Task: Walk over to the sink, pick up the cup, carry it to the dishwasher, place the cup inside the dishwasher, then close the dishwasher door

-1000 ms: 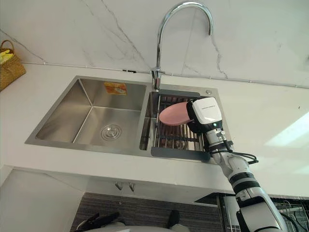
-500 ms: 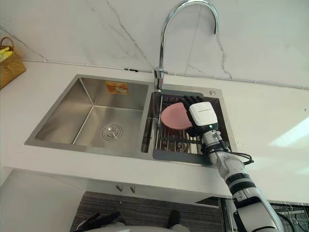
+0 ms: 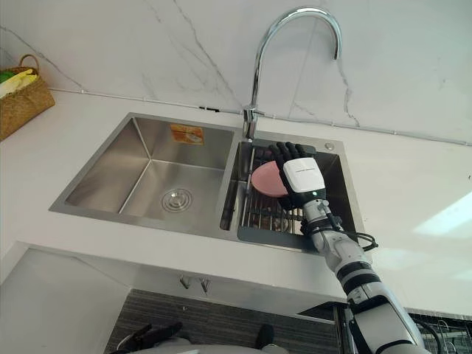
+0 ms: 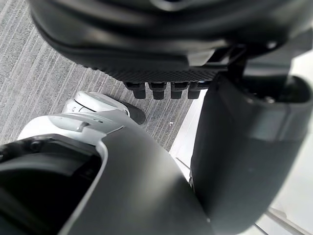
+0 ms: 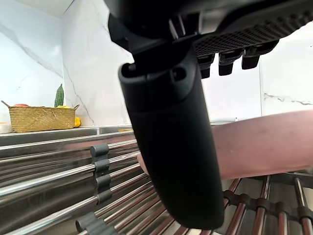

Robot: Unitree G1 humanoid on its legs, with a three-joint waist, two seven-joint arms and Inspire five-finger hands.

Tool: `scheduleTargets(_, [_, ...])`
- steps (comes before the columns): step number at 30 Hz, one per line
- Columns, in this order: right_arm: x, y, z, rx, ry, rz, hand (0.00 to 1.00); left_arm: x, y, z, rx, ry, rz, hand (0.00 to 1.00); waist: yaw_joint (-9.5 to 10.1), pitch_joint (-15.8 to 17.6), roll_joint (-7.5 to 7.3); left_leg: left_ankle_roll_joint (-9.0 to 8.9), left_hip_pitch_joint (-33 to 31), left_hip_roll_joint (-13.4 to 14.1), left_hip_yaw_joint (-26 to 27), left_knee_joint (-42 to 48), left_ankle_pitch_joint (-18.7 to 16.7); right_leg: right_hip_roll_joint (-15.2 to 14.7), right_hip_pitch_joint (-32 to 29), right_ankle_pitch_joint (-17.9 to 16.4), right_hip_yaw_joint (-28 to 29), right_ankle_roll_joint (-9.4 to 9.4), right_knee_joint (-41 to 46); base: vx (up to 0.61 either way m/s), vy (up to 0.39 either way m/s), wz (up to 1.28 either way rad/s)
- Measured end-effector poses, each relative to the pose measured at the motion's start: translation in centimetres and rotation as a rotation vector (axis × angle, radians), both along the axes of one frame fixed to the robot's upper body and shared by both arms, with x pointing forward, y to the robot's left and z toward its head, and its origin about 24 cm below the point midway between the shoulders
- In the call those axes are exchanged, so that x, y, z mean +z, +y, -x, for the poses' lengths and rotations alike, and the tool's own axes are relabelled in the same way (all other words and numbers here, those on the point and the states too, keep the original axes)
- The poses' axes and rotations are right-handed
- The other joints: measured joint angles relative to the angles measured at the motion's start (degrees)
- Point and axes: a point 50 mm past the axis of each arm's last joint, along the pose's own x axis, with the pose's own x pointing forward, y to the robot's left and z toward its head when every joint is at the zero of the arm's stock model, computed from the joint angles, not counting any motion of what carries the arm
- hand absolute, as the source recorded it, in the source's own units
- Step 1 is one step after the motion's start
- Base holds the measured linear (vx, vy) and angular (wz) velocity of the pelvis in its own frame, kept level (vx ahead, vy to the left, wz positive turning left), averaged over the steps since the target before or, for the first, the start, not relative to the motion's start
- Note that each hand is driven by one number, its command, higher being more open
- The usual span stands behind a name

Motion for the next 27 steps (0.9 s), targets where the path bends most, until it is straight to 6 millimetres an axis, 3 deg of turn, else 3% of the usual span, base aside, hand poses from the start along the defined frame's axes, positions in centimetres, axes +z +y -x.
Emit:
scheduleTargets(5, [-0.2,-0.1,0.0,-0.021,0.009,0.001,1.0,0.1,0.3,-0.2,-0.004,-0.01,-0.004,1.0,0.43,0.32,-0.64,0.01,-0.19,-0.01,-0.45,0.04,0.01,-0.01,0.0,0.14,-0.4,-0.19,0.19,0.0,0.004,0.04])
scheduleTargets(6, [-0.5,-0.1,0.0,-0.029,0.018,0.004,0.0,0.2,0.3,-0.3,-0.005,-0.012,-0.004,1.0,0.51,0.35,-0.76,0.02,-0.37,-0.04,-0.74,0.07,0.02,-0.07,0.01,0.13,-0.68,-0.17,0.2,-0.01,0.002,0.11])
scheduleTargets(15, [-2.0,-0.6,0.2,-0.112,0.082,-0.015,0.0,0.3,0.3,-0.7,-0.008,-0.033,-0.001,1.0,1.8,0.6,-1.28,0.06,-1.12,-0.2,-1.57,0.35,0.04,-0.24,-0.02,0.04,-1.37,-0.09,0.2,-0.01,0.001,0.04])
scheduleTargets(27, [-1.4,-0.5,0.0,-0.082,0.016,0.012,0.0,0.5,0.7,-1.0,-0.006,-0.051,-0.014,1.0,2.16,1.22,-2.37,0.07,-1.26,-0.34,-1.65,0.43,0.03,-0.38,-0.15,-0.03,-1.41,-0.02,0.21,0.0,0.0,0.0])
